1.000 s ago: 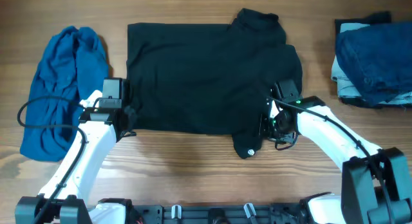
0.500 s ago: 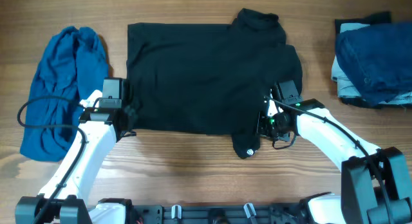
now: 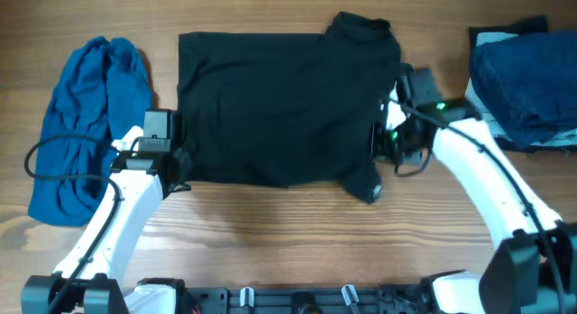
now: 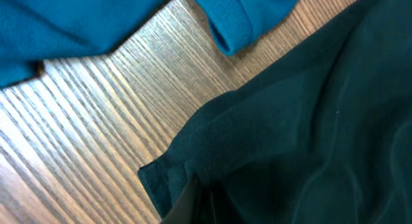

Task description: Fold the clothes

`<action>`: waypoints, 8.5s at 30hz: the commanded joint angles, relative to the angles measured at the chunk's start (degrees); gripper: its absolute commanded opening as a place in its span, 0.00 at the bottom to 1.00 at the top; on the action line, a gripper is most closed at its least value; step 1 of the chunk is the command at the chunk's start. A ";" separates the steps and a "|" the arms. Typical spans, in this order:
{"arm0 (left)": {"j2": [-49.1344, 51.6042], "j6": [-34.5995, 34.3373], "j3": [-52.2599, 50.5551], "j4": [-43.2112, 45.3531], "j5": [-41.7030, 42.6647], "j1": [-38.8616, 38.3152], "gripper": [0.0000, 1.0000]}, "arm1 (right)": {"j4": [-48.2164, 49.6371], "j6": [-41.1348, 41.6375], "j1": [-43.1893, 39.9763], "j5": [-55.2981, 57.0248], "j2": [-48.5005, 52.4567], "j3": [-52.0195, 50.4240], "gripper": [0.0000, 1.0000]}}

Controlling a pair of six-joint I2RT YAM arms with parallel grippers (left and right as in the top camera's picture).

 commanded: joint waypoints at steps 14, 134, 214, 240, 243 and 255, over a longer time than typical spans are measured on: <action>-0.42 0.59 -0.26 -0.11 -0.17 0.33 0.04 | 4.04 0.09 -0.72 6.88 -0.57 2.95 0.04; -0.42 3.58 -0.26 -4.55 -0.94 0.33 0.04 | -18.71 9.09 -1.20 5.73 -6.14 -0.15 0.67; -12.70 2.38 -1.90 -9.40 3.28 0.28 0.04 | -9.60 13.55 -1.79 7.91 -12.72 -8.00 0.04; -14.45 3.56 -1.92 -5.62 1.97 0.28 0.04 | -0.44 10.29 -7.30 7.39 -11.37 -7.89 0.04; -10.21 3.58 -1.92 -2.82 1.18 0.28 0.04 | 2.23 8.94 -7.30 6.97 -5.77 -7.89 0.04; -0.31 3.58 -1.92 9.94 -2.78 0.28 0.04 | 12.09 8.83 -7.30 7.06 -0.15 -7.89 0.04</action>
